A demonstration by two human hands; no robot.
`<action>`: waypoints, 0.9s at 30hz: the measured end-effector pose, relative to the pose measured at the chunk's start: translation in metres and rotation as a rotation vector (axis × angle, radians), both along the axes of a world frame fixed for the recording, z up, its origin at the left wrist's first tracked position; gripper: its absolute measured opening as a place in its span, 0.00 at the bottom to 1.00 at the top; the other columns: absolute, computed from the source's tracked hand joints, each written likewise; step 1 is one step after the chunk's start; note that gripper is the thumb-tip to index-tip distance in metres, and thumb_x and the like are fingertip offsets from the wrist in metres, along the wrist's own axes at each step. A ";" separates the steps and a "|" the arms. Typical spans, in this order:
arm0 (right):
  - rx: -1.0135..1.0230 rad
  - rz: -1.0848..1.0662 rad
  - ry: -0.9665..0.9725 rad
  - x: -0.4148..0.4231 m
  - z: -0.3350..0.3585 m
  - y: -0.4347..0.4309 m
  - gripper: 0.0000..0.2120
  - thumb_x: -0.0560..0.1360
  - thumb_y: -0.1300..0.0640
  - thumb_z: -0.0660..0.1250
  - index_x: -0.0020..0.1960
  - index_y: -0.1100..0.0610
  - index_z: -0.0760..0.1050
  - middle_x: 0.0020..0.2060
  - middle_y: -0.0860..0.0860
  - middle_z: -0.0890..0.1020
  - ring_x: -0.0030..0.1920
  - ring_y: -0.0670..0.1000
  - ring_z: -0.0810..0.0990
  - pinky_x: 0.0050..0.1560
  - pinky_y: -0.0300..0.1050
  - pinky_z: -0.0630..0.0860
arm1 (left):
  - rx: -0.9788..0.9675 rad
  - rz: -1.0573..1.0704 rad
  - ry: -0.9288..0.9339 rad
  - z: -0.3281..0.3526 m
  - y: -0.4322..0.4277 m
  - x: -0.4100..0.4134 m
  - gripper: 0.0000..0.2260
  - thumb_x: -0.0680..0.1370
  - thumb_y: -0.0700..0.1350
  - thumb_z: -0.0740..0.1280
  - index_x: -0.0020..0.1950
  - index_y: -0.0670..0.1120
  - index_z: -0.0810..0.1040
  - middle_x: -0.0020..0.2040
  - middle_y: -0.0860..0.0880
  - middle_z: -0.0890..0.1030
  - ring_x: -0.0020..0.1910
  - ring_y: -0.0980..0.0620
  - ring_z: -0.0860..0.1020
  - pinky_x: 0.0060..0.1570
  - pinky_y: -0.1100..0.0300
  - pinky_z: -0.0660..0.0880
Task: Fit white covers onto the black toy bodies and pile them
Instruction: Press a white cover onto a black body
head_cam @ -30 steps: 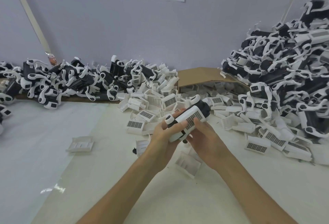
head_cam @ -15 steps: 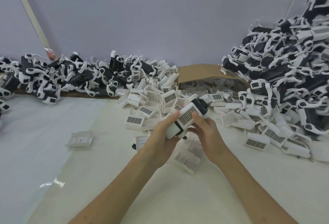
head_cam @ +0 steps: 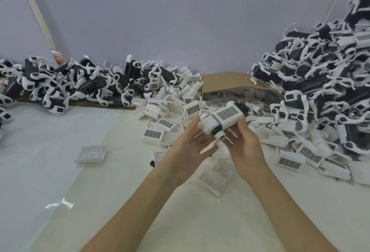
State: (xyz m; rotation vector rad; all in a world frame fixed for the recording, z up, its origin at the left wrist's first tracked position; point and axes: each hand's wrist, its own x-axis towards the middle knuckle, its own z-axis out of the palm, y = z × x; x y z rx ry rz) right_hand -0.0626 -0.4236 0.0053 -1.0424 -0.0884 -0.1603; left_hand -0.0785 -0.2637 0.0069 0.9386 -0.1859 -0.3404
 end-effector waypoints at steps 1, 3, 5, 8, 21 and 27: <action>0.074 -0.040 0.022 0.002 0.001 -0.005 0.17 0.74 0.45 0.66 0.54 0.55 0.83 0.49 0.51 0.86 0.47 0.48 0.85 0.47 0.42 0.82 | 0.162 0.112 -0.092 0.000 -0.001 0.000 0.20 0.75 0.59 0.69 0.59 0.47 0.83 0.56 0.50 0.86 0.58 0.52 0.82 0.58 0.55 0.77; 0.186 -0.134 0.056 0.005 0.005 -0.015 0.14 0.71 0.45 0.68 0.50 0.54 0.83 0.45 0.50 0.87 0.46 0.49 0.85 0.45 0.42 0.83 | 0.510 0.436 -0.327 -0.003 0.000 0.000 0.08 0.74 0.52 0.75 0.50 0.50 0.83 0.49 0.56 0.85 0.52 0.57 0.81 0.51 0.60 0.74; 0.158 -0.173 0.081 0.006 0.006 -0.023 0.15 0.70 0.46 0.70 0.50 0.55 0.82 0.44 0.51 0.87 0.46 0.50 0.85 0.44 0.43 0.83 | 0.763 0.635 -0.594 -0.009 0.001 0.003 0.16 0.74 0.44 0.77 0.59 0.52 0.79 0.59 0.58 0.80 0.56 0.60 0.78 0.53 0.68 0.72; -0.014 -0.039 0.098 0.007 -0.001 -0.017 0.14 0.74 0.48 0.68 0.52 0.57 0.81 0.46 0.54 0.86 0.45 0.51 0.85 0.45 0.43 0.83 | 1.007 0.664 -0.911 -0.016 -0.003 0.005 0.36 0.71 0.37 0.76 0.76 0.53 0.67 0.76 0.53 0.65 0.68 0.55 0.71 0.59 0.67 0.70; -1.046 -0.341 -0.400 -0.004 -0.017 -0.003 0.16 0.78 0.68 0.65 0.57 0.51 0.82 0.33 0.39 0.83 0.35 0.40 0.83 0.37 0.28 0.74 | 0.632 0.744 -0.578 -0.010 -0.002 0.002 0.19 0.73 0.34 0.75 0.61 0.48 0.82 0.53 0.52 0.83 0.51 0.57 0.80 0.49 0.64 0.77; -0.800 -0.481 -0.452 -0.005 -0.010 -0.009 0.15 0.69 0.67 0.60 0.36 0.52 0.81 0.27 0.43 0.80 0.28 0.47 0.80 0.30 0.38 0.74 | 0.524 0.703 -0.469 -0.003 0.003 0.001 0.17 0.73 0.33 0.74 0.57 0.49 0.83 0.46 0.56 0.83 0.44 0.62 0.79 0.43 0.70 0.74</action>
